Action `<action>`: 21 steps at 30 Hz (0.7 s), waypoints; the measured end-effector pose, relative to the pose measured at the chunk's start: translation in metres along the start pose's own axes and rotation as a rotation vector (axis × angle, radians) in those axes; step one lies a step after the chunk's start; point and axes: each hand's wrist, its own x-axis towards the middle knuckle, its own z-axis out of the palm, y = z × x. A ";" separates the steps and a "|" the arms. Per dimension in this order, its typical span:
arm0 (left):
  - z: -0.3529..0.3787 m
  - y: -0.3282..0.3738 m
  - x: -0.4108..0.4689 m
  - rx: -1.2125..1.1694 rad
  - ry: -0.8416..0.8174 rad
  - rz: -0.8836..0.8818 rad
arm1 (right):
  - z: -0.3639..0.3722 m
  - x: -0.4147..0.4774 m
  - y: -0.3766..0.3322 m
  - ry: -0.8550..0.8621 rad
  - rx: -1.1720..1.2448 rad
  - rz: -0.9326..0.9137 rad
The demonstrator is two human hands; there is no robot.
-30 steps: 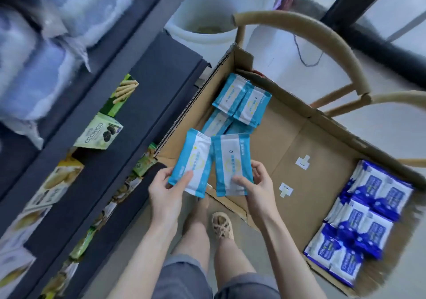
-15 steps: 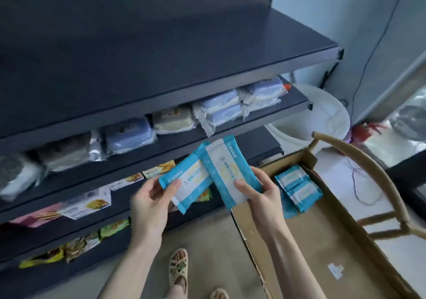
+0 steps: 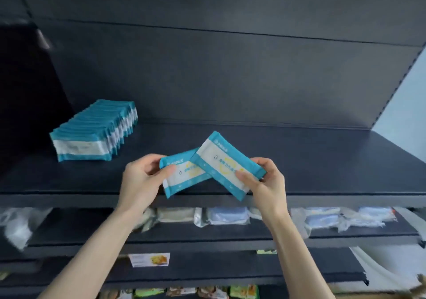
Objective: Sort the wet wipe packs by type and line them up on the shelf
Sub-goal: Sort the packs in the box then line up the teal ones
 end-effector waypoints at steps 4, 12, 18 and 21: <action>-0.031 -0.004 0.063 0.158 -0.118 0.020 | 0.048 0.039 0.001 -0.016 -0.032 0.005; -0.073 -0.013 0.210 0.538 -0.324 0.060 | 0.141 0.126 0.024 0.013 -0.172 0.007; -0.071 -0.030 0.292 0.607 -0.412 0.021 | 0.177 0.186 0.038 0.000 -0.286 0.020; -0.068 -0.036 0.319 0.626 -0.469 0.004 | 0.189 0.213 0.045 -0.025 -0.342 0.032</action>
